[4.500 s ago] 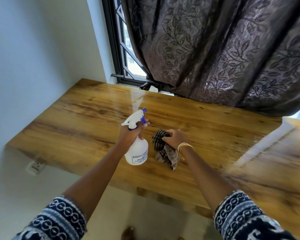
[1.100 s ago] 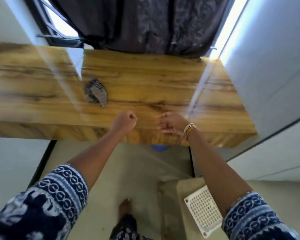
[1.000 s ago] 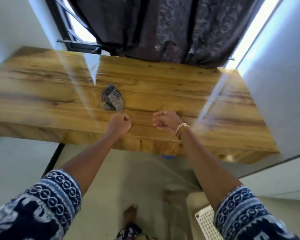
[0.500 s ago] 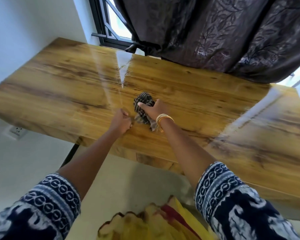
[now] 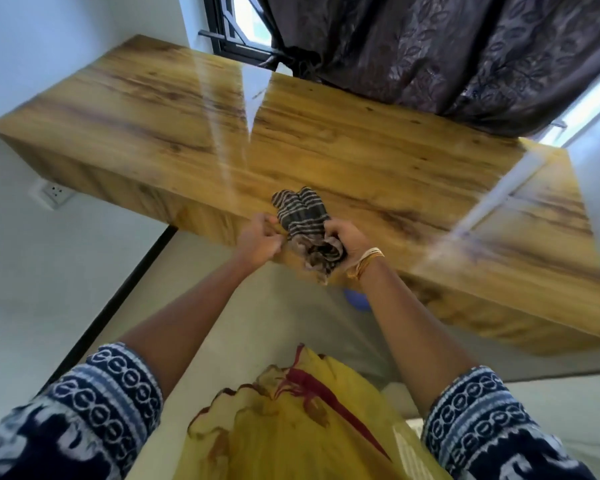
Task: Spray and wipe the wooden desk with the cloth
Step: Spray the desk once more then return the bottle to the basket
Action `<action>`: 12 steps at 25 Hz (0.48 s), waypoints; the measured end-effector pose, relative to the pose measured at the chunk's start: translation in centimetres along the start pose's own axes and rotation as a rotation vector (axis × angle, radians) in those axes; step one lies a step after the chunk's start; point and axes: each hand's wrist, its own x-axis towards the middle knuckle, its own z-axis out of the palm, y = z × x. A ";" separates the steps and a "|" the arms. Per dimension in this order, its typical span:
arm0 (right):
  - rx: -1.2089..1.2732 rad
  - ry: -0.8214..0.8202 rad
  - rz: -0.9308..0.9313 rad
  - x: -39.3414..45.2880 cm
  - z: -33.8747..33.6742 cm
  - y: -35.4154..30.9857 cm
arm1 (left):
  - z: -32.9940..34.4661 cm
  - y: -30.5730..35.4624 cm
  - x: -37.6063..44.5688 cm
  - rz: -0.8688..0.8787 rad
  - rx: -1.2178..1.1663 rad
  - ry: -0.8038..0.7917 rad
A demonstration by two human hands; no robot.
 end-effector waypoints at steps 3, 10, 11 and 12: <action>0.038 -0.073 -0.002 -7.9 -2.6 5.4 | 5.2 -1.7 -8.3 -0.266 -0.435 -0.110; 0.162 0.105 0.194 -21.0 -11.8 19.5 | 17.1 -8.3 -19.7 -0.538 -0.766 -0.149; 0.181 0.138 0.231 -22.3 -13.3 21.5 | 19.0 -9.2 -20.8 -0.537 -0.728 -0.132; 0.217 0.167 0.254 -23.5 -14.7 23.4 | 20.8 -9.9 -21.7 -0.538 -0.719 -0.133</action>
